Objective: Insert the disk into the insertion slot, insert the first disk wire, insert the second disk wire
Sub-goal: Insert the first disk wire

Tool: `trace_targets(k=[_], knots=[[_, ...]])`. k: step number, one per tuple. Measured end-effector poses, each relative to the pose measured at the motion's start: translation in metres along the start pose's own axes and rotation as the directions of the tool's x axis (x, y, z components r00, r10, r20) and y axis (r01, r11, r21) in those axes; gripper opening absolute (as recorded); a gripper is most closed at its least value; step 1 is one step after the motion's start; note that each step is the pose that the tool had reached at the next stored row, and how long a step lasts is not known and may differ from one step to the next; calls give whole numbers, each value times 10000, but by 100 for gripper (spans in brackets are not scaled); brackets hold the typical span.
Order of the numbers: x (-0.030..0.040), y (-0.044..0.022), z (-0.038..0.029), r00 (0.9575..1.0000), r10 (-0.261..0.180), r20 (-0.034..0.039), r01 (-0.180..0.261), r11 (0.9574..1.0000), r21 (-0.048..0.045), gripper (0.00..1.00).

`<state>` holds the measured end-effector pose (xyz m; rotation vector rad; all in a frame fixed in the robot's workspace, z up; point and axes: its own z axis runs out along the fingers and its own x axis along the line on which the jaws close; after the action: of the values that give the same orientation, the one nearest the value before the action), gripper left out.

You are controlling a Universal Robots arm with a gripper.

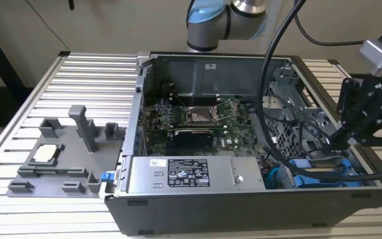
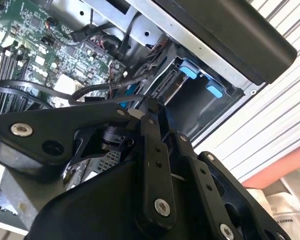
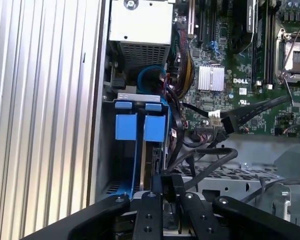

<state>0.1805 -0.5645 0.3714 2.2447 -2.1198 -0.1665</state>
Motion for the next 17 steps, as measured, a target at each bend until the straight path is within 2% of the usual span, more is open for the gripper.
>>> trace_targets(k=[2, 3, 4, 7, 9, 12, 17], knots=[[42, 4, 7, 9998, -26, 210, 25, 10000, 42, 19], [64, 7, 12, 9996, -36, 276, 34, 10000, 80, 19], [82, 12, 17, 9995, -44, 313, 40, 9999, 138, 19], [98, 54, 39, 9995, -65, 308, 52, 9991, 419, 19], [98, 89, 71, 9995, -74, 302, 57, 9985, 548, 19], [99, 102, 127, 9995, -77, 295, 59, 9982, 605, 19], [102, 94, 200, 9996, -87, 285, 65, 9971, 754, 19]])
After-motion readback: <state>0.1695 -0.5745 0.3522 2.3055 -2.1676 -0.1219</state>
